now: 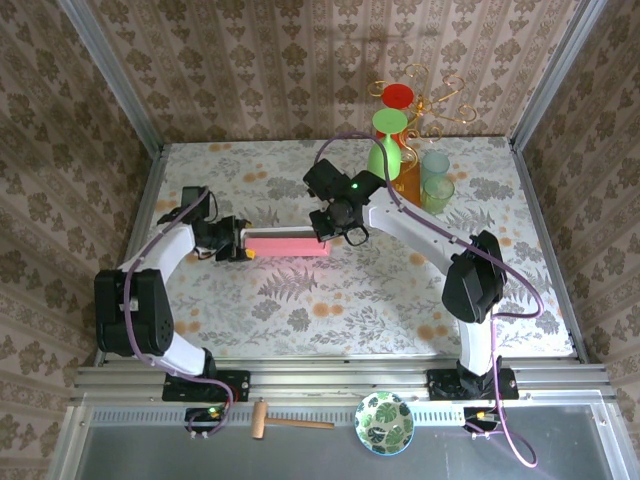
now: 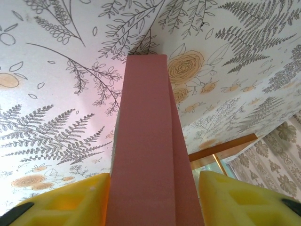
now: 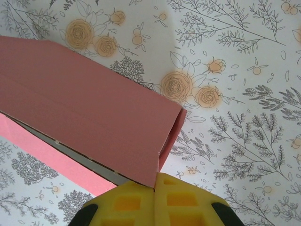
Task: Fold the paper box
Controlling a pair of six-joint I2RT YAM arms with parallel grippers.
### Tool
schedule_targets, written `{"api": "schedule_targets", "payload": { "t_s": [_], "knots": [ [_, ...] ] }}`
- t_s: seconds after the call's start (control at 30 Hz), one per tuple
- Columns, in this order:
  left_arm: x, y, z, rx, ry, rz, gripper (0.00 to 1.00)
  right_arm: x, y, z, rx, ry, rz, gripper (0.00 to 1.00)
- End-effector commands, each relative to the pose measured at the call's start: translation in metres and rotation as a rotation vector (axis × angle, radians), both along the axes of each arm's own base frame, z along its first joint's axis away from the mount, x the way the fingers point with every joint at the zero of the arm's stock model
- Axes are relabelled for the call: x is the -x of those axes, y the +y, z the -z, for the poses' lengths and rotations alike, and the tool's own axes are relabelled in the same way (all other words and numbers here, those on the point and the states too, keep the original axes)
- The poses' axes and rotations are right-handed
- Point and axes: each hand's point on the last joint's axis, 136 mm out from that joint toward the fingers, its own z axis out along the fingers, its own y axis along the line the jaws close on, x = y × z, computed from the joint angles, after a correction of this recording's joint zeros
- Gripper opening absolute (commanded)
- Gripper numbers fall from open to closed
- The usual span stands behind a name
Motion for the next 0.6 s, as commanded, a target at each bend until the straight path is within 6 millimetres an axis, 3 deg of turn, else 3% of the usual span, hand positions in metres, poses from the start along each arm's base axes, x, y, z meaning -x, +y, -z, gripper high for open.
{"api": "schedule_targets", "payload": {
  "t_s": [0.0,0.27,0.57],
  "knots": [
    [0.007,0.002,-0.002,0.0,0.042,-0.082,0.48,0.012,0.0,-0.003,-0.007,0.053,0.021,0.03],
    [0.008,0.003,0.001,0.003,0.069,-0.125,0.42,0.017,-0.004,0.008,0.014,0.066,0.017,0.05],
    [0.015,0.008,0.002,-0.012,0.113,-0.175,0.39,0.025,-0.006,-0.011,-0.041,0.053,0.05,0.21]
  ]
}}
